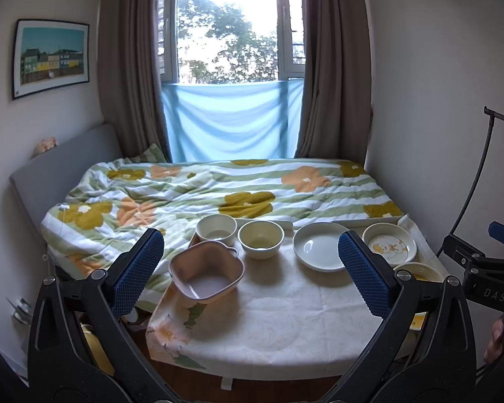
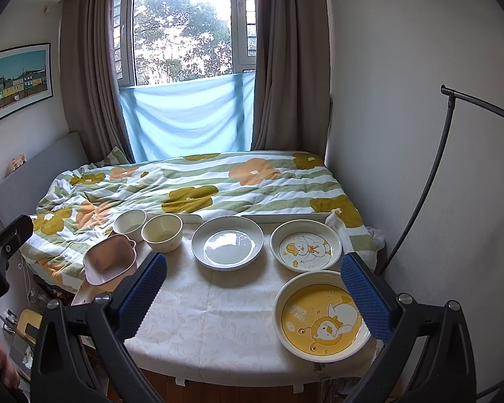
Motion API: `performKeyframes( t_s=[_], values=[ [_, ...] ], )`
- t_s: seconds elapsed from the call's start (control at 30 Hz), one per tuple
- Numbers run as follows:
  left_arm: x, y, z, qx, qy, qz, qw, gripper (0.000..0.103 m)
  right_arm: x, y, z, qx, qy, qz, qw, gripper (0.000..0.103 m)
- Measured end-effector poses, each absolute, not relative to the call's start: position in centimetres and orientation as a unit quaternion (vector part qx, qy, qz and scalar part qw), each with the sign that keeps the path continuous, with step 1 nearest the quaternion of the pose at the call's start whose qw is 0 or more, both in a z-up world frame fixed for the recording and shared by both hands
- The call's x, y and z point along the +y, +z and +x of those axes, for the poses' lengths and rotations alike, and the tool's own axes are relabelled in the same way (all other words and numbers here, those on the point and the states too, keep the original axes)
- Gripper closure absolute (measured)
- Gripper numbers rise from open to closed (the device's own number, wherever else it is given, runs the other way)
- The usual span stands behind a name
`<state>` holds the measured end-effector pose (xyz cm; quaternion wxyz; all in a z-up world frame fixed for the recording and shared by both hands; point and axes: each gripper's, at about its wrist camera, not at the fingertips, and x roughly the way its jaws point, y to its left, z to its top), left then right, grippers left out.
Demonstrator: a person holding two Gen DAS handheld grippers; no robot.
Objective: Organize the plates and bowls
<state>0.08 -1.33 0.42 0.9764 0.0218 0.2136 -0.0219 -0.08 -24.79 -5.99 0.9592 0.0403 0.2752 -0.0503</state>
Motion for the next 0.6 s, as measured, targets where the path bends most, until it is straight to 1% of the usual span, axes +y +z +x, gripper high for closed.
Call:
performKeyframes(
  t_s=[0.47, 0.6],
  values=[
    [-0.2, 0.4, -0.1, 0.207, -0.026, 0.014, 0.978, 0.0, -24.7, -5.9, 0.0, 0.277, -0.051, 0.04, 0.959, 0.0],
    [-0.6, 0.5, 0.6, 0.212, -0.03, 0.022, 0.977, 0.0, -24.6, -6.6, 0.1, 0.285, -0.051, 0.04, 0.956, 0.0]
  ],
)
